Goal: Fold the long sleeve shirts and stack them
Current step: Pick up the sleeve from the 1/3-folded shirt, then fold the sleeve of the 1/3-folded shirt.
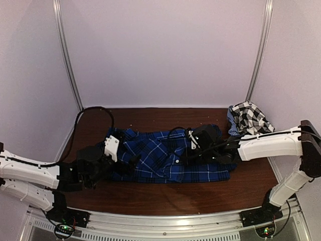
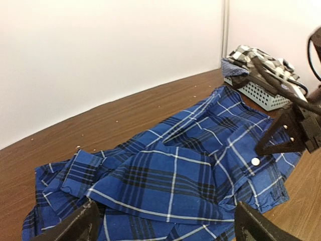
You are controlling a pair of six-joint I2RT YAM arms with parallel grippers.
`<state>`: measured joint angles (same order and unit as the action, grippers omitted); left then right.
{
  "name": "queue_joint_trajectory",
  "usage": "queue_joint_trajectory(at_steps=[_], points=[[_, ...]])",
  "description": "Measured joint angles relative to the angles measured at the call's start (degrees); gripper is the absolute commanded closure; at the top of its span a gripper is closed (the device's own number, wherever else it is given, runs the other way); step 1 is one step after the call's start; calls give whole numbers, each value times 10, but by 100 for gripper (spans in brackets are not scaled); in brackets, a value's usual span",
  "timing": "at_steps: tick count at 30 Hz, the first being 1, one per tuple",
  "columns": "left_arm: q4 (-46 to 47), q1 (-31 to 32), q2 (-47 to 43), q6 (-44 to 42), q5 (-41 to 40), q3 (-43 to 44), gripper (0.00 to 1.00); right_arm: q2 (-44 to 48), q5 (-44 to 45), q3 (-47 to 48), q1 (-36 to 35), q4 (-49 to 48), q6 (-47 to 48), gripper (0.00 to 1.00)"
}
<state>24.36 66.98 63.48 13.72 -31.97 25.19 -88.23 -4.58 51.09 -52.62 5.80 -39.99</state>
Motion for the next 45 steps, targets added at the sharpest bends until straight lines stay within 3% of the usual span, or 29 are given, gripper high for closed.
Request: queue_joint_trajectory(at_steps=[8,14,22,37,41,45], points=[[-160,-111,-23,64,30,101,3,51,51,0,39,114,43,100],[-229,-158,30,84,74,150,2,65,65,-4,65,163,70,100],[-262,-187,114,94,145,165,2,69,69,-42,115,196,101,100],[-236,-192,206,94,228,176,3,52,71,-49,168,221,171,100],[-221,-192,234,94,236,175,3,38,72,-49,172,221,181,93],[-197,-192,251,94,239,155,3,22,74,-46,174,222,190,74]])
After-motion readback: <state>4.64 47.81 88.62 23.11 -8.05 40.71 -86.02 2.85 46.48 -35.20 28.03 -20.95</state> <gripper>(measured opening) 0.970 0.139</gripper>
